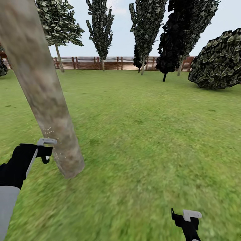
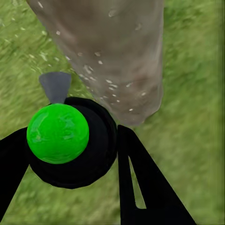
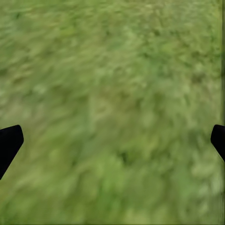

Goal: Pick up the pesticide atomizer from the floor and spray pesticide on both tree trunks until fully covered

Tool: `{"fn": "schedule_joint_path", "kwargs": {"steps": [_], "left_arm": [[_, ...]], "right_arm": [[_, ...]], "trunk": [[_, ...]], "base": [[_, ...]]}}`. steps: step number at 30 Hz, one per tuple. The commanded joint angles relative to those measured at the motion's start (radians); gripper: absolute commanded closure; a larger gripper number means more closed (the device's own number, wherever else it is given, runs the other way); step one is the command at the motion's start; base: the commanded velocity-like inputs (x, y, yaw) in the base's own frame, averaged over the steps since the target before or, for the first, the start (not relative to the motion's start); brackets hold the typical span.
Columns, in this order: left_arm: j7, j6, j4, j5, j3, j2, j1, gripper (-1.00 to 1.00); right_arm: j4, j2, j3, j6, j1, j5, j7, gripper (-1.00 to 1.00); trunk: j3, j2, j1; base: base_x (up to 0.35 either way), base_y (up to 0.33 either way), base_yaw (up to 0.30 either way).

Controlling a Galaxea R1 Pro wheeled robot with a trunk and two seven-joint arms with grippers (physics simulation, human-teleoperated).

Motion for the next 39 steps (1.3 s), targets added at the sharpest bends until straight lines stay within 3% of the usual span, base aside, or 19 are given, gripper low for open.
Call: {"fn": "schedule_joint_path", "kwargs": {"steps": [1,8,17,20,23,26,29,33,34,36,39], "left_arm": [[0.002,0.000,0.000,-0.002,0.000,-0.003,0.000,1.00],[0.012,0.000,0.000,-0.003,0.000,-0.010,0.000,1.00],[0.012,0.000,0.000,-0.006,0.001,-0.038,0.000,1.00],[0.013,-0.002,0.011,-0.006,0.009,-0.031,0.005,1.00],[0.018,-0.007,0.063,-0.009,0.044,-0.009,0.007,1.00],[0.020,-0.012,0.119,-0.009,0.056,0.004,0.008,1.00],[0.022,-0.087,0.229,-0.007,0.050,-0.005,0.025,1.00],[0.022,-0.219,0.306,-0.004,0.056,-0.004,0.058,1.00],[0.022,-0.225,0.317,-0.004,0.058,-0.001,0.060,1.00],[0.021,-0.239,0.338,-0.006,0.071,0.012,0.062,1.00],[0.022,-0.299,0.377,-0.006,0.091,0.069,0.063,1.00]], "right_arm": [[0.000,0.000,0.000,0.000,0.000,0.000,0.000,-1.00],[0.000,0.000,0.001,0.000,0.000,0.000,0.000,-1.00],[0.000,0.001,0.001,0.000,0.000,0.001,0.000,-1.00],[0.000,0.001,0.001,0.000,0.000,0.001,0.000,-1.00],[0.000,0.001,0.001,0.000,0.000,0.001,0.000,-1.00],[0.000,0.001,0.001,0.000,0.000,0.001,0.000,-1.00],[0.000,0.001,0.001,0.000,0.000,0.001,0.000,-1.00],[0.000,0.001,0.001,0.000,0.000,0.001,0.000,-1.00],[0.000,0.001,0.001,0.000,0.000,0.001,0.000,-1.00],[0.000,0.001,0.001,0.000,0.000,0.001,0.000,-1.00],[0.000,0.001,0.001,0.000,0.000,0.001,0.000,-1.00]], "trunk": [[0.000,0.000,0.000],[0.000,0.000,0.000],[0.000,0.000,0.000],[0.000,0.000,0.000],[0.000,0.000,0.000],[0.000,0.000,0.000],[0.000,0.000,0.000],[0.000,0.000,0.000],[0.000,0.000,0.000],[0.000,0.000,0.000],[0.000,0.000,0.000]], "base": [[0.083,-0.270,0.001],[0.116,-0.268,0.017],[0.148,-0.264,0.252],[0.148,-0.264,0.071],[0.155,-0.258,0.011],[0.168,-0.245,0.001],[0.068,-0.094,0.000],[0.006,-0.008,0.000],[0.000,0.000,0.000],[0.000,0.000,0.000],[0.000,0.000,0.000]]}}
